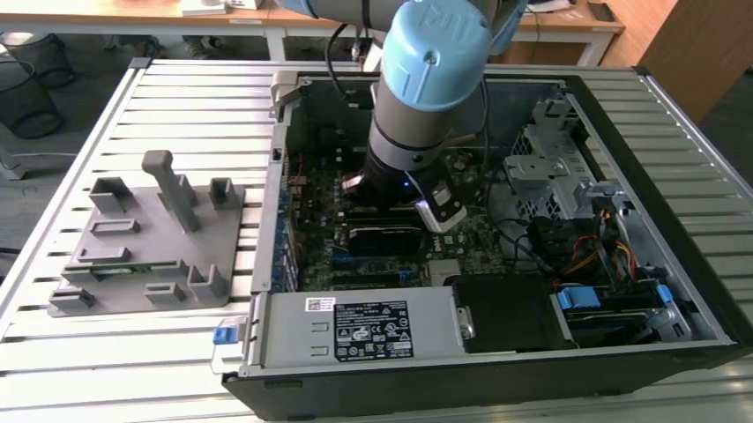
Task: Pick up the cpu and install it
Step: 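Install the second cpu locking lever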
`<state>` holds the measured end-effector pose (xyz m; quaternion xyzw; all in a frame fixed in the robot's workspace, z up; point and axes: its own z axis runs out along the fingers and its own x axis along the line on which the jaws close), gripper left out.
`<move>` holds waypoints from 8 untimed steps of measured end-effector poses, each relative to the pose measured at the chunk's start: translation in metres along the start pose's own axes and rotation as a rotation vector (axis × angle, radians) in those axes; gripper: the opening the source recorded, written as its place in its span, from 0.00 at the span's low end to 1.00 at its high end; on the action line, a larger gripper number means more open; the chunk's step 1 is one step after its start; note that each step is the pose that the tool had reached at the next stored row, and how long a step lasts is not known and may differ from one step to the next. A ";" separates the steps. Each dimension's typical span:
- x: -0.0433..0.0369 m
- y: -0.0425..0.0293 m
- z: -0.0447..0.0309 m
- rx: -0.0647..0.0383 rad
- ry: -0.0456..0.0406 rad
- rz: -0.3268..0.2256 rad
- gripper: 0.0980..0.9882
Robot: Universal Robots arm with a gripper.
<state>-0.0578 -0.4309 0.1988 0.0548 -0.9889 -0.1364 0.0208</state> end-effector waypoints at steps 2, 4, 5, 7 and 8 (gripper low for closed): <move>0.0007 -0.0017 0.0001 -0.009 -0.0009 0.000 0.01; 0.0019 -0.0032 0.0003 -0.019 -0.0020 -0.001 0.01; 0.0026 -0.0039 0.0003 -0.024 -0.0025 -0.001 0.01; 0.0043 -0.0047 0.0004 -0.031 -0.0032 -0.002 0.01; 0.0053 -0.0049 0.0005 -0.035 -0.0036 -0.002 0.01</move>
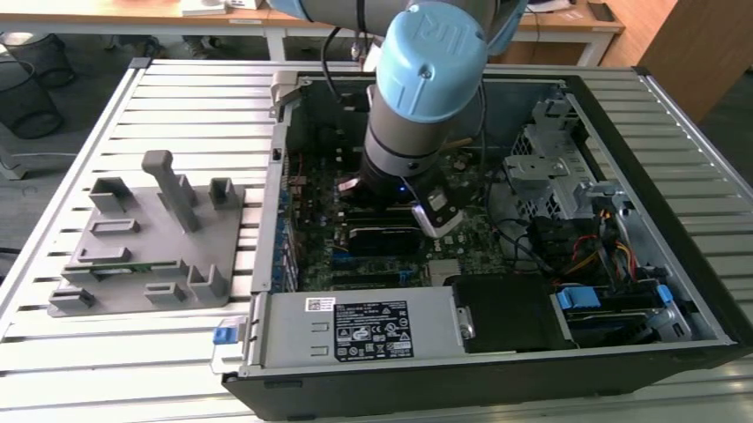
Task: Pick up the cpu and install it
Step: 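Install the second cpu locking lever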
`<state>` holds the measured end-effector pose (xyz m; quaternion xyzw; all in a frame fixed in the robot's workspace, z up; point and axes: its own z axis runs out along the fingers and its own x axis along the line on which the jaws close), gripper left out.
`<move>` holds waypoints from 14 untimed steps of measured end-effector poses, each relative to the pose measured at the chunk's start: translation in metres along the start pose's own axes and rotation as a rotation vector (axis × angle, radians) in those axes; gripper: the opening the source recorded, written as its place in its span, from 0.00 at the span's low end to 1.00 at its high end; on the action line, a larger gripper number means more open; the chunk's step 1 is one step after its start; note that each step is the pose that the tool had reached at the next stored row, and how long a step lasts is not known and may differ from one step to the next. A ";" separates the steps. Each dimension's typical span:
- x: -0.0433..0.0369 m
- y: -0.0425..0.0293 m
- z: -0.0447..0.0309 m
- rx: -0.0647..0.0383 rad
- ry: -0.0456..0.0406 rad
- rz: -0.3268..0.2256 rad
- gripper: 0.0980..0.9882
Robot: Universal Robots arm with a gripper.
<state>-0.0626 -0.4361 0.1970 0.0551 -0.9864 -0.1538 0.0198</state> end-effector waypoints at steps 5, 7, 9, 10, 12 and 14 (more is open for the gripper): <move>0.0043 -0.0007 0.0010 -0.013 -0.0014 -0.001 0.01; 0.0061 -0.0010 0.0016 -0.020 -0.0021 -0.001 0.01; 0.0075 -0.0012 0.0022 -0.025 -0.0026 -0.001 0.01; 0.0078 -0.0014 0.0027 -0.027 -0.0028 -0.002 0.01; 0.0082 -0.0017 0.0039 -0.031 -0.0033 -0.002 0.01; 0.0085 -0.0021 0.0050 -0.036 -0.0037 -0.002 0.01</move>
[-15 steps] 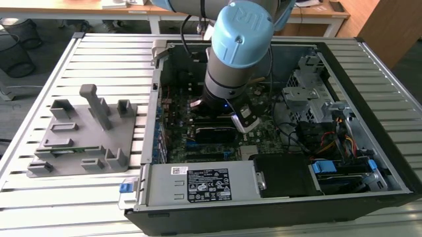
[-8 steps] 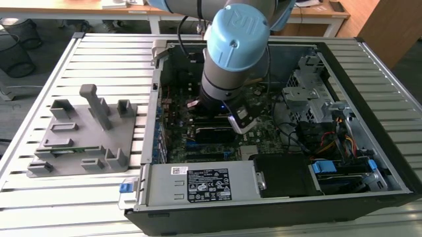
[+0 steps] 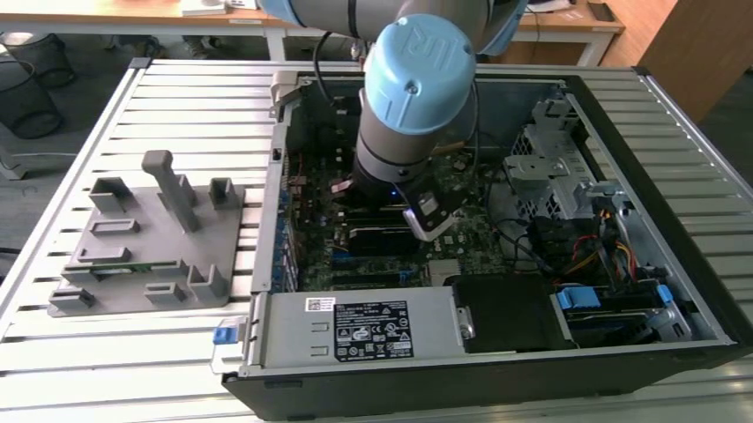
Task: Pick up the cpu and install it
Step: 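Install the second cpu locking lever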
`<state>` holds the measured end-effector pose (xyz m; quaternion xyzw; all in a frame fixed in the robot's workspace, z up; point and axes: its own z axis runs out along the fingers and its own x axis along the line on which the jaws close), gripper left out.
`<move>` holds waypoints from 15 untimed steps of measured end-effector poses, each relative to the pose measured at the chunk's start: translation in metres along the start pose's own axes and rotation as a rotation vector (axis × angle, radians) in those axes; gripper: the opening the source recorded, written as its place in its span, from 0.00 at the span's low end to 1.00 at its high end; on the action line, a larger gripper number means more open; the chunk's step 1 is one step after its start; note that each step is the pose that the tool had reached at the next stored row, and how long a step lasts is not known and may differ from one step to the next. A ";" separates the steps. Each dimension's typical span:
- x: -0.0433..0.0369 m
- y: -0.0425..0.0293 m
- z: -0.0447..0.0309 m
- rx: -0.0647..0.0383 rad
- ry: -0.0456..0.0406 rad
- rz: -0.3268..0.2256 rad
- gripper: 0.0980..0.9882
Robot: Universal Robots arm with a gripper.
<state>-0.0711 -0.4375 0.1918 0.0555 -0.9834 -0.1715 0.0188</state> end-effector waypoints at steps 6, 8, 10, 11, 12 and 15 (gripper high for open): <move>0.0007 -0.0011 0.0033 -0.008 -0.0008 0.000 0.01; 0.0011 -0.0014 0.0041 -0.012 -0.0012 -0.001 0.01; 0.0014 -0.0016 0.0048 -0.015 -0.0015 -0.001 0.01; 0.0016 -0.0017 0.0052 -0.017 -0.0017 -0.001 0.01; 0.0019 -0.0019 0.0054 -0.019 -0.0018 -0.001 0.01; 0.0024 -0.0021 0.0064 -0.023 -0.0023 -0.001 0.01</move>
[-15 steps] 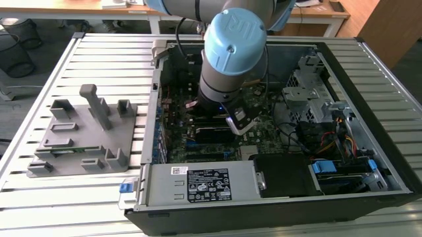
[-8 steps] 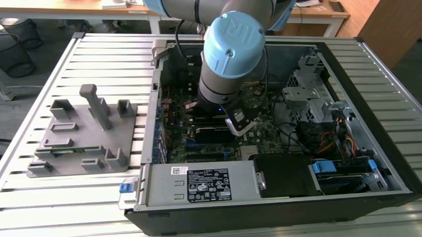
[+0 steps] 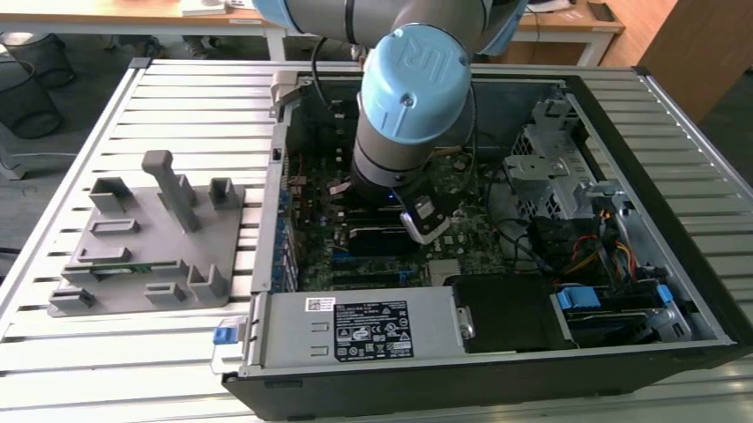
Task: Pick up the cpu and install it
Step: 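Install the second cpu locking lever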
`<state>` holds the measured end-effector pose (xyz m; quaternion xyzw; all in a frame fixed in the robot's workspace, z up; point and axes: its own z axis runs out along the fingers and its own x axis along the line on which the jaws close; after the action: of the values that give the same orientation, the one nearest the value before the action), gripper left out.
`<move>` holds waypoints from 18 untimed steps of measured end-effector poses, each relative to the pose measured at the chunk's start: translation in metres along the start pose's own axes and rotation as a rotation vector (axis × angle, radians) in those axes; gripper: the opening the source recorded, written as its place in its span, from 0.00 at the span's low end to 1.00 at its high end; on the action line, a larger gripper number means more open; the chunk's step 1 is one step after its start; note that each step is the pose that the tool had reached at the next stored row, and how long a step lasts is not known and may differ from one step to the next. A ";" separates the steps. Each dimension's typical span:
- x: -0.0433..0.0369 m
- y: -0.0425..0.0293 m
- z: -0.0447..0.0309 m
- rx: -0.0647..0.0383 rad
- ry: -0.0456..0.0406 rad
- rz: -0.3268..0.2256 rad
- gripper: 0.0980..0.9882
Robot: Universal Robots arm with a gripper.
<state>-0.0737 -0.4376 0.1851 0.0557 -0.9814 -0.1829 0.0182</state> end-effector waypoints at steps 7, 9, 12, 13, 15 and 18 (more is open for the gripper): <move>0.0033 0.0004 0.0006 -0.004 -0.0005 0.000 0.01; 0.0042 0.0006 0.0008 -0.003 -0.0004 0.000 0.01; 0.0049 0.0011 0.0012 -0.004 -0.0004 0.000 0.01; 0.0050 0.0013 0.0013 -0.004 -0.0004 0.000 0.01; 0.0051 0.0016 0.0014 -0.004 -0.0003 0.000 0.01; 0.0051 0.0019 0.0018 -0.005 -0.0006 0.000 0.01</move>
<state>-0.0790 -0.4358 0.1843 0.0558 -0.9809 -0.1854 0.0180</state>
